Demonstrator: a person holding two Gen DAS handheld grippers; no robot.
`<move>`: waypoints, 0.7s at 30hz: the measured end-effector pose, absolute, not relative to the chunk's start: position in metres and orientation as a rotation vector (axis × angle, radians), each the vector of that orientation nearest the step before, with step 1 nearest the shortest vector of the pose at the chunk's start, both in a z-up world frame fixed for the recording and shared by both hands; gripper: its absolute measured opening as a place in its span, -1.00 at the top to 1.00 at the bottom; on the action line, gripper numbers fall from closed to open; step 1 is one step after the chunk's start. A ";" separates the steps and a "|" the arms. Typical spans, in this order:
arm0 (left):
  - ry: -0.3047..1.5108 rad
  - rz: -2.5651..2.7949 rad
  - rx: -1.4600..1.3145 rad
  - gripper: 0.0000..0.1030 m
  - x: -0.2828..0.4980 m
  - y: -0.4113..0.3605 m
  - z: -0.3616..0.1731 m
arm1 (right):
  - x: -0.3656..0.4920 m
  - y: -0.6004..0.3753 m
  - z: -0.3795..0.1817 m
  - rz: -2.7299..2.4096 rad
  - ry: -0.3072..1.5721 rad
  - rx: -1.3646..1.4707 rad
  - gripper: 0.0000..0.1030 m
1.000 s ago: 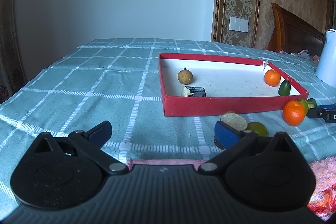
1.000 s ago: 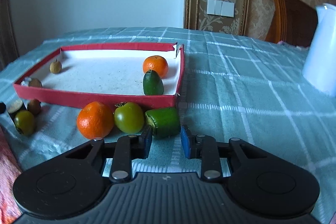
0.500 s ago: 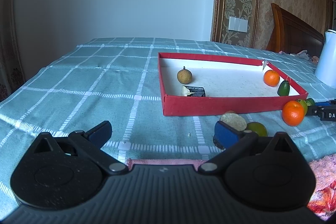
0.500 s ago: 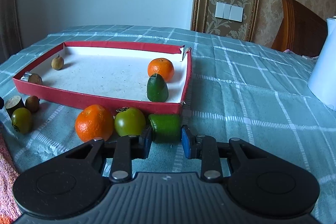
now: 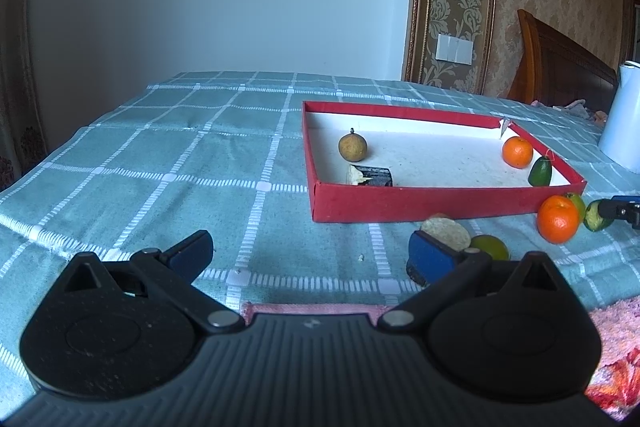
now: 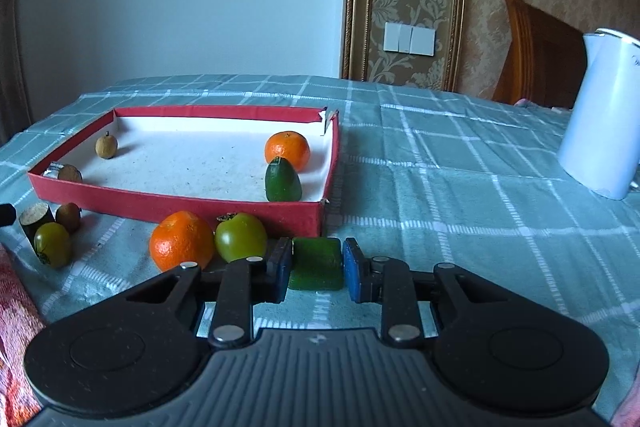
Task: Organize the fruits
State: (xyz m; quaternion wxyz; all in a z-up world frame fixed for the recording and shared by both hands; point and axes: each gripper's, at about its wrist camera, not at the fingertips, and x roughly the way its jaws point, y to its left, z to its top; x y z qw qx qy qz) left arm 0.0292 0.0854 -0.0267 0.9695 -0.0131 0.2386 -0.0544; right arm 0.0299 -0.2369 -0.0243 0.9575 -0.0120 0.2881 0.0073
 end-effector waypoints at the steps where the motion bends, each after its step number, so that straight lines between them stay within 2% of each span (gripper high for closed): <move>1: 0.484 -0.112 -0.027 -1.00 0.029 0.085 -0.027 | 0.029 -0.237 -0.025 0.012 0.588 -0.021 0.48; 21: 0.555 -0.100 -0.004 -1.00 0.040 0.081 -0.030 | 0.008 -0.237 -0.020 -0.026 0.548 -0.031 0.49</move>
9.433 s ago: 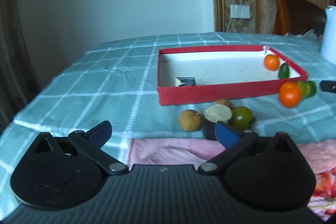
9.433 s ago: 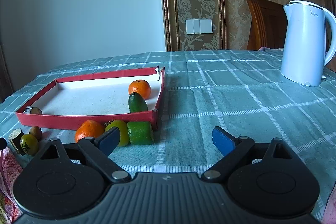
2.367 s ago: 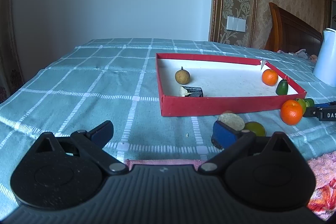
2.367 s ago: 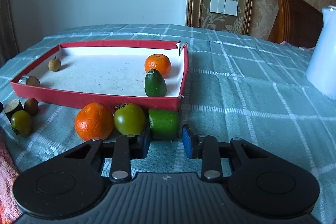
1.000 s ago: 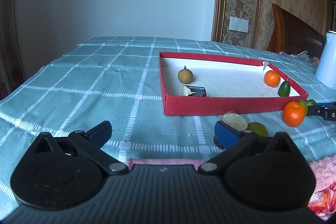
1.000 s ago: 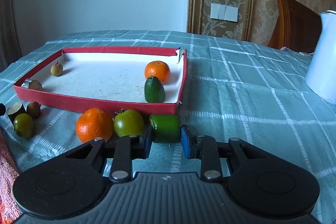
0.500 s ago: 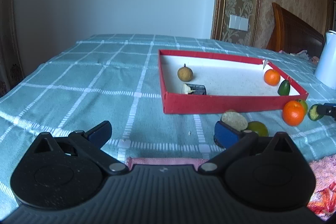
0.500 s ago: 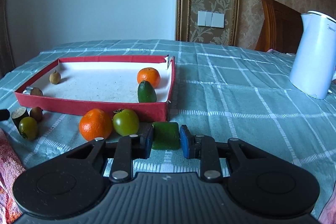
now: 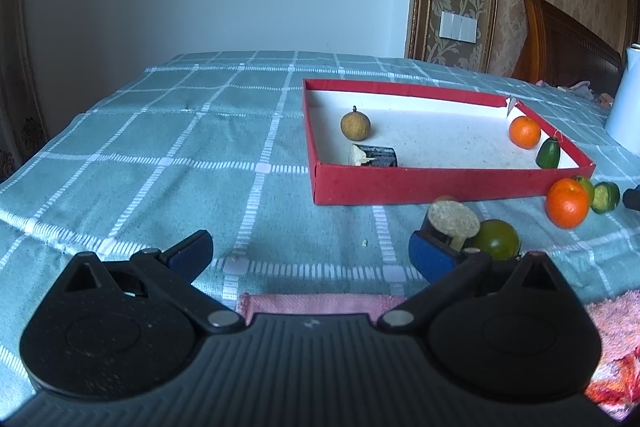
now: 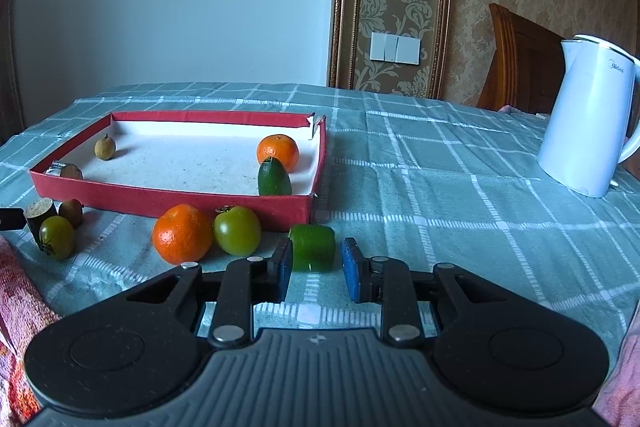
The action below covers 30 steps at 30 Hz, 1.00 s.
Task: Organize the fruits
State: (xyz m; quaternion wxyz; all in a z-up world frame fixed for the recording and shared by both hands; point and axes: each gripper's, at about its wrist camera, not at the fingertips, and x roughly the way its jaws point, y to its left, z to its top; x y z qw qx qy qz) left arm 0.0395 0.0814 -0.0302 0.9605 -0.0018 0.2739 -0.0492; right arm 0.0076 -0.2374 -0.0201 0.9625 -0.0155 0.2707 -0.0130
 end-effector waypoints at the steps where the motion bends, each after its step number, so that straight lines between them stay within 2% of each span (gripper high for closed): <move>1: 0.557 -0.101 -0.003 -1.00 0.040 0.081 -0.030 | 0.006 -0.238 -0.019 -0.030 0.546 -0.031 0.49; 30: 0.569 -0.129 -0.035 -1.00 0.041 0.086 -0.031 | 0.020 -0.234 -0.002 -0.025 0.528 -0.071 0.49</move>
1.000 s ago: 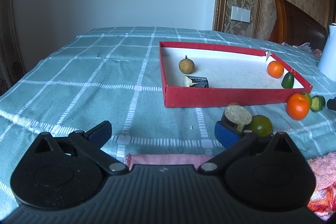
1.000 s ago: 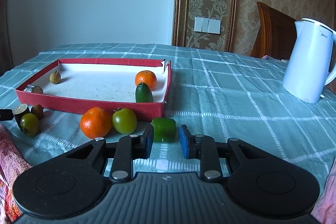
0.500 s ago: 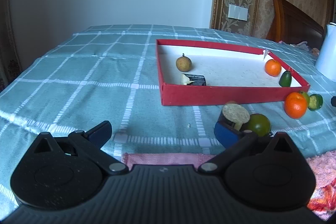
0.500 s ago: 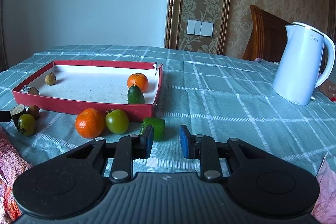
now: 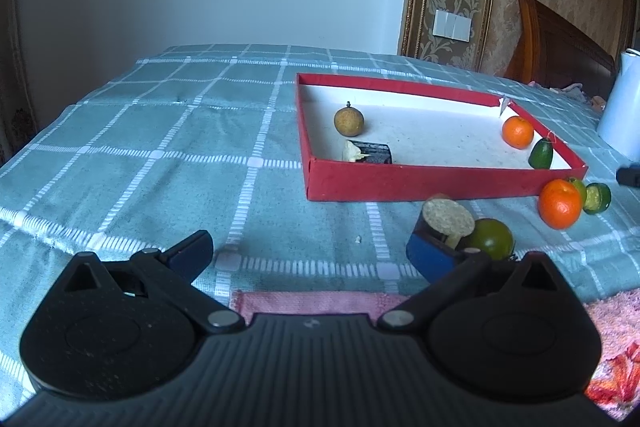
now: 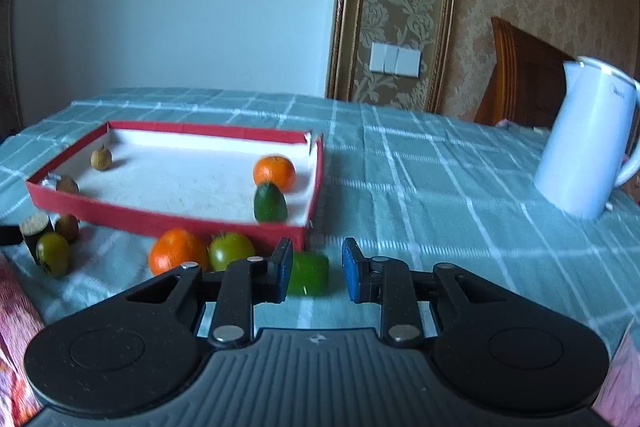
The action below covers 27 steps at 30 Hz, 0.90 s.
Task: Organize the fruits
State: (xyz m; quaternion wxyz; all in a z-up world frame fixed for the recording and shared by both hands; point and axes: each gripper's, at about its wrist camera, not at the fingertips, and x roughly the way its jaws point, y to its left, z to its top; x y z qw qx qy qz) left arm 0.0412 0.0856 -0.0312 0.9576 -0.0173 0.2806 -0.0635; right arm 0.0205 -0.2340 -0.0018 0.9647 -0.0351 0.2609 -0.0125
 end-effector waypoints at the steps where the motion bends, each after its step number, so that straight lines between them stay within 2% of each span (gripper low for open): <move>1: 0.568 -0.131 -0.040 -1.00 0.042 0.087 -0.031 | 0.023 -0.233 0.002 -0.020 0.520 -0.074 0.49; 9: 0.562 -0.124 -0.069 -1.00 0.040 0.091 -0.031 | 0.043 -0.237 0.016 -0.009 0.502 -0.052 0.49; 18: 0.553 -0.133 -0.083 -1.00 0.038 0.092 -0.030 | 0.039 -0.255 -0.019 0.036 0.662 0.074 0.48; 21: 0.555 -0.125 -0.095 -1.00 0.039 0.094 -0.030 | 0.042 -0.255 -0.021 0.046 0.662 0.103 0.39; 22: 0.558 -0.126 -0.098 -1.00 0.039 0.095 -0.030 | 0.043 -0.254 -0.020 0.039 0.661 0.092 0.28; 23: 0.561 -0.128 -0.100 -1.00 0.040 0.095 -0.030 | 0.044 -0.252 -0.020 0.034 0.662 0.081 -0.04; 24: 0.561 -0.128 -0.100 -1.00 0.040 0.095 -0.030 | 0.044 -0.251 -0.020 0.029 0.658 0.078 -0.24; 25: 0.560 -0.128 -0.100 -1.00 0.040 0.095 -0.030 | 0.045 -0.250 -0.019 0.027 0.649 0.078 -0.53; 27: 0.561 -0.128 -0.100 -1.00 0.040 0.095 -0.031 | 0.047 -0.248 -0.018 0.015 0.635 0.059 -0.56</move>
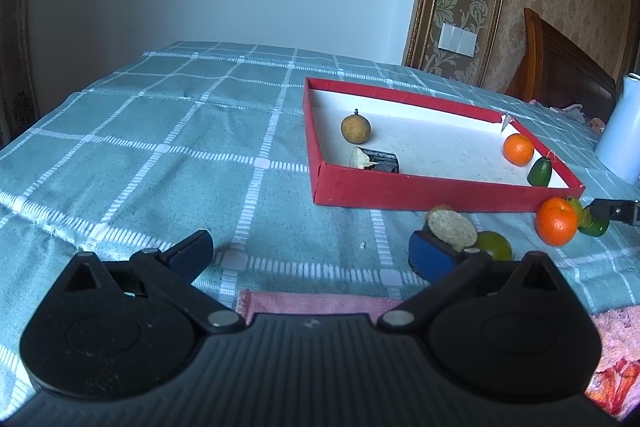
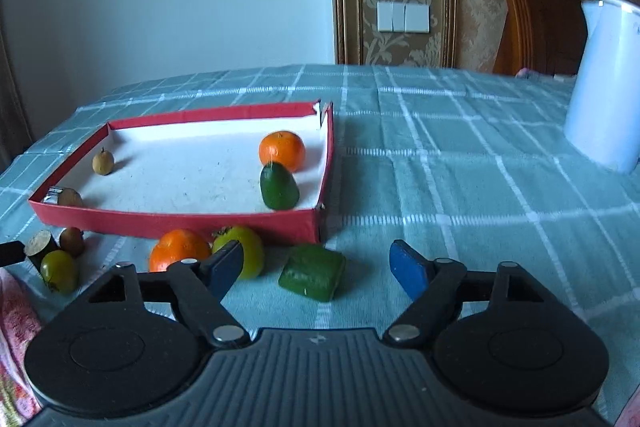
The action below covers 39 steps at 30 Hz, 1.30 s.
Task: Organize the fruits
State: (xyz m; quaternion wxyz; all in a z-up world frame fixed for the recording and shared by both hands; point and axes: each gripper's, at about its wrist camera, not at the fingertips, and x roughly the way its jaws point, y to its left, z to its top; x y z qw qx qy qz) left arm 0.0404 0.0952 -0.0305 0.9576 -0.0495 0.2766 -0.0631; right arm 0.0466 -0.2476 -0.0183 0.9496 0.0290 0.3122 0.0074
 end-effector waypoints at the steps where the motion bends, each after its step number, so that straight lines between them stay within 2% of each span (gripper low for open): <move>1: 0.562 -0.128 -0.101 -1.00 0.041 0.095 -0.031 | 0.049 -0.247 -0.019 0.008 0.640 0.050 -0.56; 4: 0.562 -0.130 -0.107 -1.00 0.041 0.096 -0.031 | 0.050 -0.247 -0.024 -0.002 0.649 0.052 -0.52; 6: 0.562 -0.131 -0.112 -1.00 0.041 0.097 -0.031 | 0.050 -0.246 -0.028 -0.014 0.661 0.045 -0.30; 8: 0.563 -0.131 -0.113 -1.00 0.041 0.097 -0.031 | 0.052 -0.247 -0.032 -0.008 0.680 0.055 0.03; 9: 0.562 -0.131 -0.113 -1.00 0.041 0.097 -0.031 | 0.052 -0.247 -0.034 -0.001 0.686 0.068 0.06; 11: 0.562 -0.131 -0.115 -1.00 0.041 0.097 -0.031 | 0.052 -0.247 -0.035 0.022 0.679 0.086 0.27; 14: 0.564 -0.132 -0.115 -1.00 0.041 0.097 -0.031 | 0.051 -0.241 -0.034 0.018 0.663 0.047 0.36; 32: 0.554 -0.144 -0.135 -1.00 0.038 0.098 -0.031 | 0.037 -0.230 -0.015 -0.002 0.598 -0.059 0.39; 33: 0.553 -0.145 -0.138 -1.00 0.038 0.099 -0.031 | 0.037 -0.229 -0.013 0.000 0.596 -0.067 0.40; 35: 0.552 -0.146 -0.143 -1.00 0.038 0.100 -0.031 | 0.037 -0.226 -0.011 -0.003 0.591 -0.090 0.56; 39: 0.551 -0.150 -0.150 -1.00 0.038 0.100 -0.031 | 0.035 -0.225 -0.010 -0.009 0.600 -0.104 0.56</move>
